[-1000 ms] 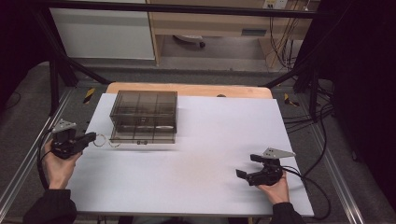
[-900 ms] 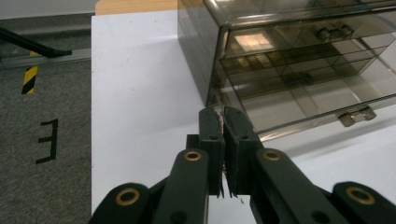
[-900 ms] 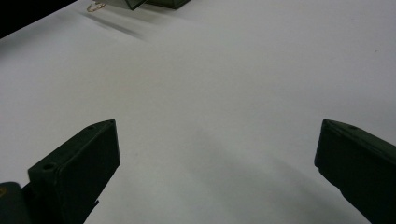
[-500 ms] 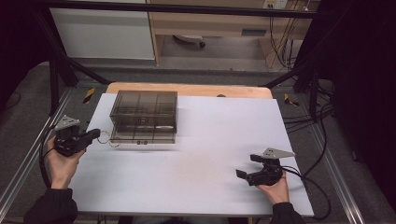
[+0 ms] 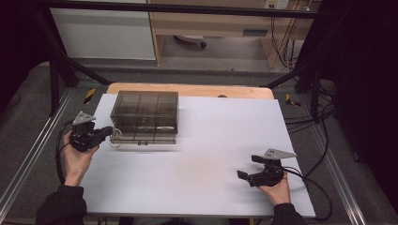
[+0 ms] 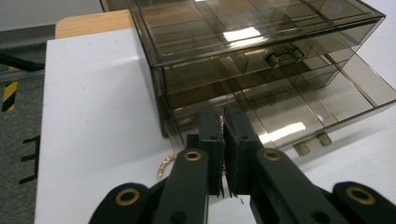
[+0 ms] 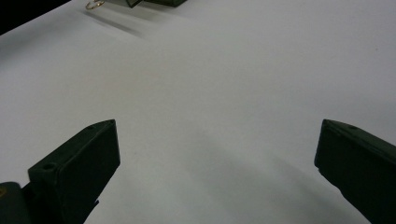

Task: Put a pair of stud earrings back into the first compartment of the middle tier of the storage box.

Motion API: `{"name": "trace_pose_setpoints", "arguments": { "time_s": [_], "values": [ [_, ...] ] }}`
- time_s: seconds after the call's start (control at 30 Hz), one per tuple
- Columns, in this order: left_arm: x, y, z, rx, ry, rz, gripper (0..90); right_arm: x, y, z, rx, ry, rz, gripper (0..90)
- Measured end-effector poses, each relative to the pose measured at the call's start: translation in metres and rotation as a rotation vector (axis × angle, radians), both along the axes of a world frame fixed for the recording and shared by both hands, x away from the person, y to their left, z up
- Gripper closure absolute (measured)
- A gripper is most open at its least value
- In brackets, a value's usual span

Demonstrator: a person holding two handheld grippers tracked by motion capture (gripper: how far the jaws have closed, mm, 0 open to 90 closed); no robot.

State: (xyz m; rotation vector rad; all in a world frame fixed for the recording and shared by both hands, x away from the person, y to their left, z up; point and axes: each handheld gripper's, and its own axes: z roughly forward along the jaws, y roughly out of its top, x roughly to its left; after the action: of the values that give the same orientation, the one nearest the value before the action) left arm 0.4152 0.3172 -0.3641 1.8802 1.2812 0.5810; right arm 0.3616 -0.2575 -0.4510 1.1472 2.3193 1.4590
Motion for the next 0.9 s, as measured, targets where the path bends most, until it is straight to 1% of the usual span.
{"name": "trace_pose_setpoints", "arguments": {
  "time_s": [0.03,0.1,0.13,0.27,0.3,0.33,0.37,0.4,0.43,0.53,0.6,0.7,0.77,0.8,0.83,0.9],
  "values": [
    [0.005,-0.003,-0.003,0.000,0.010,0.000,85.5,0.000,0.000,0.000,0.002,-0.001,-0.001,0.7],
    [0.007,-0.004,-0.004,0.002,0.015,0.000,85.5,0.000,0.001,0.000,0.004,0.002,-0.003,0.7],
    [0.011,-0.006,-0.007,0.007,0.021,-0.002,85.5,0.000,0.001,0.000,0.003,0.002,-0.003,0.7],
    [0.017,-0.009,-0.010,0.002,0.025,0.000,85.5,0.000,0.001,0.000,0.003,0.003,-0.003,0.7],
    [0.020,-0.010,-0.011,0.009,0.027,0.004,85.5,0.000,0.001,0.000,0.003,0.003,-0.002,0.7],
    [0.020,-0.010,-0.011,0.009,0.027,0.004,85.5,0.000,0.001,0.000,0.003,0.003,-0.002,0.7],
    [0.024,-0.012,-0.013,0.009,0.034,0.007,85.5,0.000,0.001,0.000,0.003,0.003,-0.002,0.7],
    [0.024,-0.012,-0.013,0.009,0.034,0.007,85.5,0.000,0.001,0.000,0.003,0.003,-0.002,0.7],
    [0.028,-0.013,-0.016,0.014,0.039,0.013,85.5,0.000,0.001,0.000,0.003,0.003,-0.002,0.7],
    [0.033,-0.015,-0.022,0.018,0.047,0.016,85.5,0.000,0.001,-0.001,0.003,0.004,-0.001,0.7],
    [0.034,-0.015,-0.025,0.019,0.050,0.016,85.5,0.000,0.001,0.000,0.002,0.004,-0.001,0.7],
    [0.036,-0.017,-0.032,0.016,0.059,0.015,85.5,0.000,0.001,0.000,0.002,0.004,0.000,0.7],
    [0.036,-0.018,-0.033,0.014,0.059,0.014,85.4,0.000,0.001,0.000,0.002,0.004,0.000,0.7],
    [0.037,-0.018,-0.034,0.018,0.062,0.011,85.3,0.000,0.001,0.000,0.002,0.004,-0.001,0.7],
    [0.037,-0.018,-0.035,0.031,0.066,0.011,84.9,0.000,0.001,0.000,0.002,0.004,0.000,0.7],
    [0.037,-0.018,-0.036,0.035,0.070,0.009,84.7,0.000,0.001,0.000,0.002,0.005,-0.001,0.7]
  ]
}}
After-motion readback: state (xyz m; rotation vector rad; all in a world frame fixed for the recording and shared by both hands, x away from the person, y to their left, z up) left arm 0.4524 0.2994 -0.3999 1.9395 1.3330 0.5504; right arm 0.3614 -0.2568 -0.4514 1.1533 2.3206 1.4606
